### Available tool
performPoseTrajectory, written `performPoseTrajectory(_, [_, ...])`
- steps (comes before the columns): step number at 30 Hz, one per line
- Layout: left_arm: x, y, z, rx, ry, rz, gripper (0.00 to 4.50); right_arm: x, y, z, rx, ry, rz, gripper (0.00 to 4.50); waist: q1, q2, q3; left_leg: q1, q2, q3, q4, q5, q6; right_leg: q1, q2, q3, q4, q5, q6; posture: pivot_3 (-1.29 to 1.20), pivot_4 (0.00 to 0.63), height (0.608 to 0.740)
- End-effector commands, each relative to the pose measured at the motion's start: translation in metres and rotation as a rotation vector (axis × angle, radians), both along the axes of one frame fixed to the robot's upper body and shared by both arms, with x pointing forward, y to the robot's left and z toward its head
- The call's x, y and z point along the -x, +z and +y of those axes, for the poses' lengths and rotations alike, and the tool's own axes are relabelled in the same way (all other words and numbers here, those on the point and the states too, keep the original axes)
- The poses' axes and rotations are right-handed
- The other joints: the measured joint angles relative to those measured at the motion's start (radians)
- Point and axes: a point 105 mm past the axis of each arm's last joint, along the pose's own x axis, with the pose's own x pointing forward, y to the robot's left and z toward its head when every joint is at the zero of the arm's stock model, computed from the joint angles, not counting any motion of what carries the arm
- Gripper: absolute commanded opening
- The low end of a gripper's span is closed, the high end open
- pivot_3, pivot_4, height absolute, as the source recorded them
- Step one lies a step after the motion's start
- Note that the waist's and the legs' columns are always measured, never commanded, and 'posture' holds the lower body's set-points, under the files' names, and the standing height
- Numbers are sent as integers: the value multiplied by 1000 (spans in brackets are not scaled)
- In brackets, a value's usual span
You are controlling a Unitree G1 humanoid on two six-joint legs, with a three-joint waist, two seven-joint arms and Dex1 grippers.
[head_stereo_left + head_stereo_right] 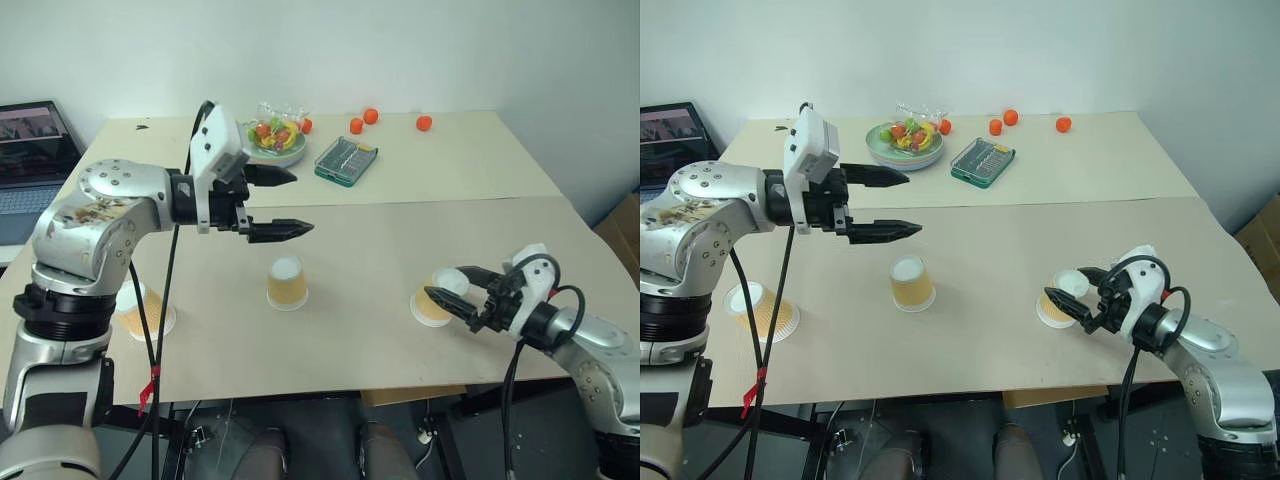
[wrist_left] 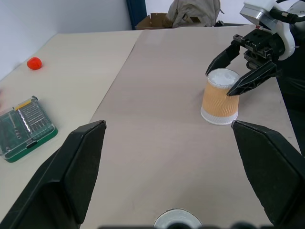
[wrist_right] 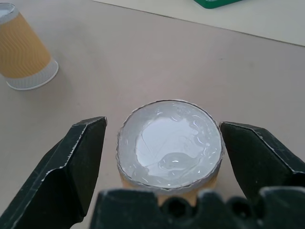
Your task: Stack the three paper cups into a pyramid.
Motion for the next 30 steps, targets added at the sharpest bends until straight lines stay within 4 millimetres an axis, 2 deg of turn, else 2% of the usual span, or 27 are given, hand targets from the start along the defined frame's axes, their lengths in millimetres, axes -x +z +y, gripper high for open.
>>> performPoseTrajectory(1, [1, 12, -1, 3, 1, -42, 4500, -3, 7, -2, 7, -10, -49, 3807, 0, 0, 0, 0, 0, 0, 0, 0, 0, 0, 0, 0, 0, 0, 0, 0, 150, 740])
performPoseTrajectory(2, [1, 12, -1, 4, 1, -43, 4500, -3, 7, -3, 12, -12, -48, 3323, 0, 0, 0, 0, 0, 0, 0, 0, 0, 0, 0, 0, 0, 0, 0, 0, 150, 740])
performPoseTrajectory(4, [1, 13, 0, 5, 2, -44, 4500, -4, 6, -4, 18, -14, -49, 2813, 0, 0, 0, 0, 0, 0, 0, 0, 0, 0, 0, 0, 0, 0, 0, 0, 150, 740])
performPoseTrajectory(9, [3, 12, -1, 5, -4, -38, 4500, -9, 17, 2, 40, 4, -69, 2782, -2, 0, 0, 0, 0, 0, 0, 0, 0, 0, 0, 0, 0, 0, 0, 0, 150, 740])
performPoseTrajectory(11, [5, 11, 0, 4, -7, -35, 4500, -13, 29, 15, 58, 43, -83, 2782, -4, 0, 0, 0, 0, 0, 0, 0, 0, 0, 0, 0, 0, 0, 0, 0, 150, 740])
performPoseTrajectory(13, [4, 12, 3, 5, 3, -36, 4500, -18, 39, 36, 85, 106, -90, 2782, -6, 0, 0, 0, 0, 0, 0, 0, 0, 0, 0, 0, 0, 0, 0, 0, 150, 740])
performPoseTrajectory(15, [3, 12, 4, 6, 14, -39, 4500, -23, 44, 53, 94, 143, -95, 2782, -10, 0, 0, 1, 1, 0, 0, 0, 0, -1, 0, 0, 0, 0, 0, 0, 150, 740])
performPoseTrajectory(17, [3, 11, 4, 8, 15, -40, 4500, -27, 43, 71, 77, 190, -93, 2782, -7, 0, 0, 1, 1, 0, 0, 0, 0, -1, 1, 0, 1, 0, 0, 0, 150, 740])
performPoseTrajectory(21, [5, 11, 4, 18, 24, -43, 4500, -38, 26, 99, 70, 235, -67, 2782, -1, 0, 0, 0, 1, -1, 0, 0, 0, -1, 1, 0, 0, 1, -2, 0, 150, 740])
performPoseTrajectory(30, [7, 12, 7, 21, 53, -48, 4500, -45, 17, 127, 57, 311, -57, 2782, -6, 0, 0, -1, 0, -1, 0, 0, 0, -3, 1, 0, 1, 1, -2, 0, 150, 740])
